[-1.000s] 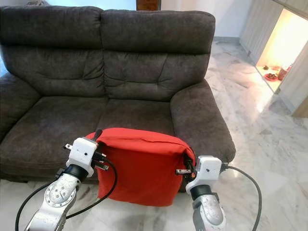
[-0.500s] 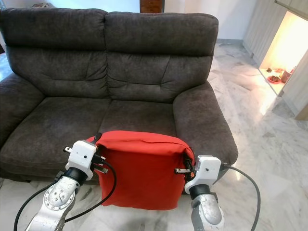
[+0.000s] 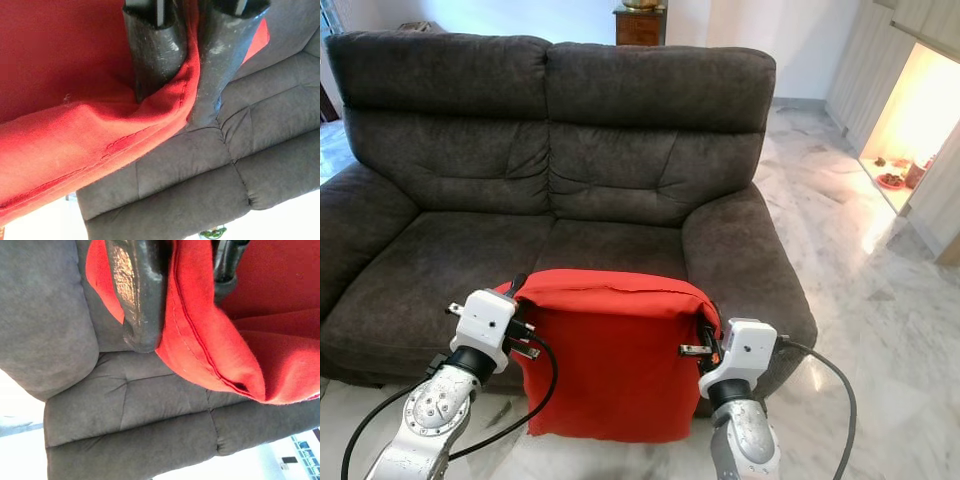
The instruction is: Move the pillow to the sofa from floor
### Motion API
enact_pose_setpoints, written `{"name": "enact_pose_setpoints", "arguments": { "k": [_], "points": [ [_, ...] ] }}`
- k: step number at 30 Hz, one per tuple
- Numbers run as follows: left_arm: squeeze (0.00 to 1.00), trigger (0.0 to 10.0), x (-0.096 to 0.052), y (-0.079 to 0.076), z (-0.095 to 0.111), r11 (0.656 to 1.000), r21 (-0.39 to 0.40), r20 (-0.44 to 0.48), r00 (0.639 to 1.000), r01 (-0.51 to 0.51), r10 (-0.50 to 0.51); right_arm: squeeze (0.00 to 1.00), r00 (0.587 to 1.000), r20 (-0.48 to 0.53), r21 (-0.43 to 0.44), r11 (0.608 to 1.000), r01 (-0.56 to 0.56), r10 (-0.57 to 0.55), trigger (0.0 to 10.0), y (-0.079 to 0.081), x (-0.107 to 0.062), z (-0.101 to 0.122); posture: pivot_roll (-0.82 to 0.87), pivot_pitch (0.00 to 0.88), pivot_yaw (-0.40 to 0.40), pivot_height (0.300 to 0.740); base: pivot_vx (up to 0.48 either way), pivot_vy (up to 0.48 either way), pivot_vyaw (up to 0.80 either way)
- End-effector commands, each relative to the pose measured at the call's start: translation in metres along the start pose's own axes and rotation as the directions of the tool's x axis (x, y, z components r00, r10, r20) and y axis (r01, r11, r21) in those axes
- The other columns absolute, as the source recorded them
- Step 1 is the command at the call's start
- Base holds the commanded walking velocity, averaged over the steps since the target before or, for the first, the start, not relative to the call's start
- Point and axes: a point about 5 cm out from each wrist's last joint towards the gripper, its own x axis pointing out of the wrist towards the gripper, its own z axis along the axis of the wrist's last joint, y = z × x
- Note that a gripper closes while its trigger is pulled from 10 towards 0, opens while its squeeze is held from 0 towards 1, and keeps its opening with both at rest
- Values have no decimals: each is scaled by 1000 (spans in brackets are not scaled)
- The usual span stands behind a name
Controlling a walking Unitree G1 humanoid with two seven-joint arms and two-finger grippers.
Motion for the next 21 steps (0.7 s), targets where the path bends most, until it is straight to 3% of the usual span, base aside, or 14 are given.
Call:
{"name": "enact_pose_setpoints", "arguments": {
  "k": [1,15,17,19,21],
  "points": [
    [0,10000,5,21,17,996,7,75,993,-93,92,0,994,100,12,999,36,-37,10000,-4,4,22,196,27,8,740,322,0,0],
    [0,10000,9,28,24,993,13,99,988,-120,118,0,991,131,-26,999,-27,30,10000,7,9,32,205,46,0,740,348,0,0],
    [0,10000,9,29,25,992,15,102,987,-124,122,0,986,161,-45,999,-30,36,10000,8,8,36,209,46,-2,740,349,0,800],
    [0,10000,10,31,27,991,17,111,985,-133,130,0,986,165,-10,999,-40,41,10000,11,10,37,209,46,-2,740,349,0,800],
    [0,10000,10,31,28,991,13,114,985,-133,131,0,985,165,2,998,-55,54,10000,12,10,37,213,50,-3,740,349,0,0]
  ]
}}
